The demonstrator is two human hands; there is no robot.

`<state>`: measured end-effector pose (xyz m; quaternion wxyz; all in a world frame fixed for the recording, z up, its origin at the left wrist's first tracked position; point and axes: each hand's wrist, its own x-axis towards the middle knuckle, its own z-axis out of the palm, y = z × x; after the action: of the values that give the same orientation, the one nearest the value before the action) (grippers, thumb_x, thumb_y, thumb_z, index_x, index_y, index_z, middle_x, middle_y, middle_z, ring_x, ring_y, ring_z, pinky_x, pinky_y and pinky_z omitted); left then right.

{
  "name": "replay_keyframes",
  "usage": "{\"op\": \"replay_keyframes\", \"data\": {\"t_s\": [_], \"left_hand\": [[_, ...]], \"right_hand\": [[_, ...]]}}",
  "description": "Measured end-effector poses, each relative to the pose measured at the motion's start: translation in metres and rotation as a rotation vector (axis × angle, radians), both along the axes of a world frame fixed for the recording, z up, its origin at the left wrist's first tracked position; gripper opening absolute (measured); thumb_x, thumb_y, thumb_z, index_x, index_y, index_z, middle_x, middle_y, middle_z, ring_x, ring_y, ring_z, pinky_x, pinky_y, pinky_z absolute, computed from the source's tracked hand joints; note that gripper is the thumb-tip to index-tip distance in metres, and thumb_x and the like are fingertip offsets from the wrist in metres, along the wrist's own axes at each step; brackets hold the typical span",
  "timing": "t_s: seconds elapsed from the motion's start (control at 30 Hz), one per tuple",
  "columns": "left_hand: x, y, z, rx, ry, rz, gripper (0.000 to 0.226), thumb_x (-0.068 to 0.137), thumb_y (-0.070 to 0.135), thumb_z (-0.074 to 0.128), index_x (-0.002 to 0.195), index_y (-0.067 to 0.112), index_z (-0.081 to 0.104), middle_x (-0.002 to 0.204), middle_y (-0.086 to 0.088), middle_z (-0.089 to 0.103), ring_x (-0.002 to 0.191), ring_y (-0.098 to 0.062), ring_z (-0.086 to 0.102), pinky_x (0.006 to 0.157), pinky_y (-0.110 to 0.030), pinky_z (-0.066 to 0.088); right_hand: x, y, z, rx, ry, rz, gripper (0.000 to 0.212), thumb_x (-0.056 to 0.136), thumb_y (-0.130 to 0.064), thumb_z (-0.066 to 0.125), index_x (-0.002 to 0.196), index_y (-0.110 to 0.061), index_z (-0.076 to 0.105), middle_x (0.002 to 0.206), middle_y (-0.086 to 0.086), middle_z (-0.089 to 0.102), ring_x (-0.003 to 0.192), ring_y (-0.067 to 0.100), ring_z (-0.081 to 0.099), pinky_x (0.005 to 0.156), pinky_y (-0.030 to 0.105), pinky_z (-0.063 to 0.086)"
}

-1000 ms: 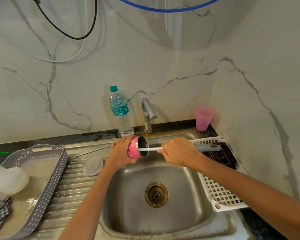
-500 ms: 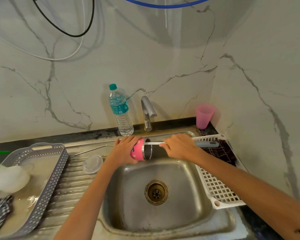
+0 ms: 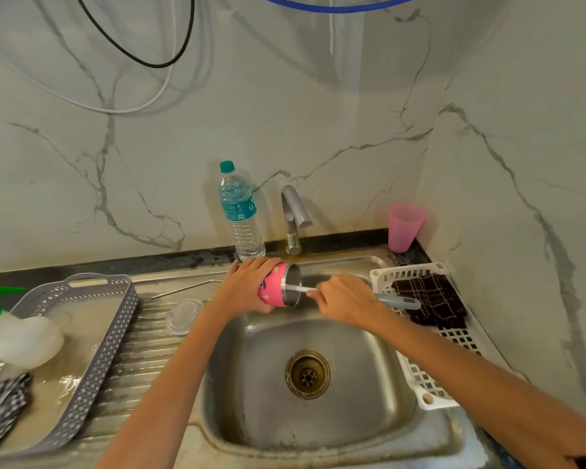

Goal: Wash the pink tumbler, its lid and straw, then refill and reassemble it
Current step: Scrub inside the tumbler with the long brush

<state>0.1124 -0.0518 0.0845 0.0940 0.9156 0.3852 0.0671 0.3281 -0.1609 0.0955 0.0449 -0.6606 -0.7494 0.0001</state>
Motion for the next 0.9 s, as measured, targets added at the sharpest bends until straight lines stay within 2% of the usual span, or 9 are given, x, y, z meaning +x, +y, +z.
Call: {"op": "replay_keyframes", "data": {"t_s": [0.07, 0.17, 0.3, 0.4, 0.47, 0.57, 0.7, 0.77, 0.9], "left_hand": [[-0.003, 0.002, -0.002, -0.005, -0.020, 0.022, 0.097, 0.063, 0.040, 0.082, 0.146, 0.028, 0.034, 0.143, 0.004, 0.046, 0.134, -0.021, 0.041, 0.117, -0.052, 0.026], [-0.010, 0.004, -0.006, -0.034, -0.054, 0.049, 0.097, 0.062, 0.039, 0.083, 0.145, 0.027, 0.035, 0.139, 0.004, 0.049, 0.130, -0.021, 0.044, 0.115, -0.047, 0.030], [-0.007, -0.003, 0.003, 0.024, -0.034, 0.012, 0.097, 0.064, 0.039, 0.082, 0.147, 0.028, 0.033, 0.143, 0.004, 0.047, 0.133, -0.021, 0.042, 0.116, -0.050, 0.029], [-0.008, -0.004, 0.014, 0.109, 0.002, 0.001, 0.098, 0.065, 0.037, 0.082, 0.148, 0.028, 0.032, 0.146, 0.002, 0.044, 0.138, -0.022, 0.037, 0.118, -0.057, 0.019], [-0.012, -0.002, 0.016, 0.123, 0.014, 0.012, 0.098, 0.065, 0.036, 0.082, 0.149, 0.028, 0.032, 0.146, 0.003, 0.044, 0.138, -0.022, 0.036, 0.119, -0.057, 0.016], [-0.016, -0.003, 0.012, 0.085, -0.021, 0.060, 0.098, 0.063, 0.034, 0.082, 0.148, 0.028, 0.033, 0.144, 0.003, 0.046, 0.136, -0.023, 0.039, 0.118, -0.056, 0.019], [-0.019, -0.011, 0.007, 0.087, -0.041, 0.050, 0.096, 0.064, 0.032, 0.082, 0.147, 0.026, 0.036, 0.143, 0.002, 0.048, 0.135, -0.024, 0.042, 0.117, -0.055, 0.020], [-0.019, -0.014, 0.009, 0.126, -0.040, 0.043, 0.096, 0.064, 0.032, 0.083, 0.148, 0.025, 0.036, 0.144, 0.001, 0.048, 0.136, -0.025, 0.041, 0.117, -0.057, 0.015], [-0.021, -0.012, 0.013, 0.130, -0.045, 0.084, 0.098, 0.063, 0.034, 0.084, 0.147, 0.027, 0.036, 0.144, 0.002, 0.046, 0.136, -0.025, 0.039, 0.117, -0.062, 0.017]], "right_hand": [[-0.007, -0.008, 0.004, 0.044, -0.036, 0.074, 0.043, 0.101, -0.040, 0.032, 0.084, -0.016, 0.062, 0.071, 0.004, 0.060, 0.063, 0.022, 0.058, 0.058, 0.031, 0.041], [-0.003, -0.005, 0.021, 0.097, -0.086, 0.125, 0.033, 0.101, -0.037, 0.033, 0.076, -0.023, 0.050, 0.066, 0.002, 0.059, 0.058, 0.018, 0.057, 0.059, 0.032, 0.051], [0.012, 0.009, 0.020, 0.083, -0.029, 0.005, 0.046, 0.101, -0.047, 0.029, 0.069, -0.021, 0.050, 0.058, -0.003, 0.047, 0.051, 0.011, 0.044, 0.053, 0.026, 0.035], [0.007, 0.002, 0.009, 0.049, 0.033, 0.000, 0.043, 0.101, -0.047, 0.030, 0.078, -0.021, 0.054, 0.067, -0.001, 0.056, 0.059, 0.014, 0.054, 0.058, 0.026, 0.040], [-0.002, -0.008, 0.009, 0.045, 0.016, 0.052, 0.041, 0.102, -0.044, 0.030, 0.079, -0.021, 0.055, 0.069, 0.000, 0.057, 0.062, 0.016, 0.057, 0.061, 0.028, 0.045], [-0.011, -0.012, 0.019, 0.114, -0.042, 0.112, 0.039, 0.102, -0.042, 0.031, 0.078, -0.020, 0.053, 0.065, 0.000, 0.055, 0.057, 0.018, 0.054, 0.057, 0.030, 0.043], [0.006, 0.001, 0.025, 0.089, -0.068, 0.048, 0.045, 0.102, -0.045, 0.027, 0.072, -0.021, 0.053, 0.062, 0.000, 0.056, 0.051, 0.013, 0.048, 0.053, 0.028, 0.046], [0.008, 0.002, 0.015, 0.063, -0.016, -0.004, 0.046, 0.102, -0.047, 0.027, 0.075, -0.022, 0.054, 0.061, -0.003, 0.052, 0.052, 0.013, 0.050, 0.052, 0.024, 0.038], [-0.009, -0.015, 0.000, 0.036, 0.001, 0.028, 0.048, 0.103, -0.044, 0.027, 0.092, -0.015, 0.064, 0.072, 0.004, 0.063, 0.060, 0.021, 0.058, 0.057, 0.032, 0.045]]}}
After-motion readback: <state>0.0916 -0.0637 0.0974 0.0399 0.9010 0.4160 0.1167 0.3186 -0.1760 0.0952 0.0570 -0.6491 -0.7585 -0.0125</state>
